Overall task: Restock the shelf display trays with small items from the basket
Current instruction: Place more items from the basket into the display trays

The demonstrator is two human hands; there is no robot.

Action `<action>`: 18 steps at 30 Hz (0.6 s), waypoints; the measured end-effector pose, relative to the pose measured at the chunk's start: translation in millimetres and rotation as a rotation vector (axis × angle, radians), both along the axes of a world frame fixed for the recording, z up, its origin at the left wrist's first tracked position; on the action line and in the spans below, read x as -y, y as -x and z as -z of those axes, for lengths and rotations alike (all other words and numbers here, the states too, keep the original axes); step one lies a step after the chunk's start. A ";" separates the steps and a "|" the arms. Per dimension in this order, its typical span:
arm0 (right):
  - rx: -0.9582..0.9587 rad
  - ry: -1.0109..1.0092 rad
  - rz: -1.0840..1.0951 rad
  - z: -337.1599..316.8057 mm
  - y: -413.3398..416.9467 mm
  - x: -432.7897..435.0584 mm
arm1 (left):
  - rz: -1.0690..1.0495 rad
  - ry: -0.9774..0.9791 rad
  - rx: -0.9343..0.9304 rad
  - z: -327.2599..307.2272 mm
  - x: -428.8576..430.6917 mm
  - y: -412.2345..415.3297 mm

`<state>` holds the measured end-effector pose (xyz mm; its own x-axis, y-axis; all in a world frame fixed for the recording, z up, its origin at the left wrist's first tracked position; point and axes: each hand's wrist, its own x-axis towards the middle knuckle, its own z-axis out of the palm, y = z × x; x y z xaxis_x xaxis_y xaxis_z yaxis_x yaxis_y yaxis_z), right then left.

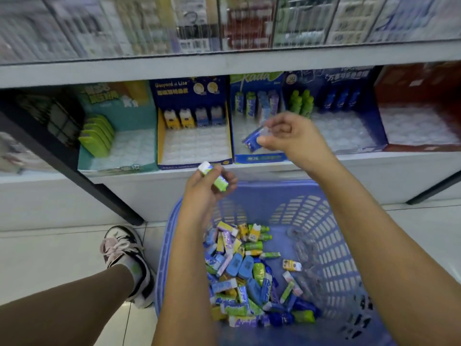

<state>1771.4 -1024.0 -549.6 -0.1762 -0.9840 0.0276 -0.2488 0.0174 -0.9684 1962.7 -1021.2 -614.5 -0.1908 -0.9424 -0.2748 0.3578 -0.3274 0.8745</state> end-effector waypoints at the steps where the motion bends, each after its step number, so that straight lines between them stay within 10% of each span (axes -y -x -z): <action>1: -0.109 0.069 0.055 -6.1 -7.6 12.2 | -0.039 0.015 -0.020 -7.0 1.3 -3.8; 10: -0.895 0.097 -0.133 -11.1 -65.0 106.0 | -0.048 -0.156 -0.375 -16.9 7.4 -28.2; 18: -1.000 0.059 -0.186 -9.2 -64.0 117.2 | -0.028 -0.153 -0.479 -12.0 11.9 -32.4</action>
<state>1835.3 -1141.2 -540.4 0.1097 -0.9857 0.1277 -0.9385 -0.1450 -0.3135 1995.1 -1033.2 -602.5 -0.3043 -0.9047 -0.2981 0.7181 -0.4235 0.5522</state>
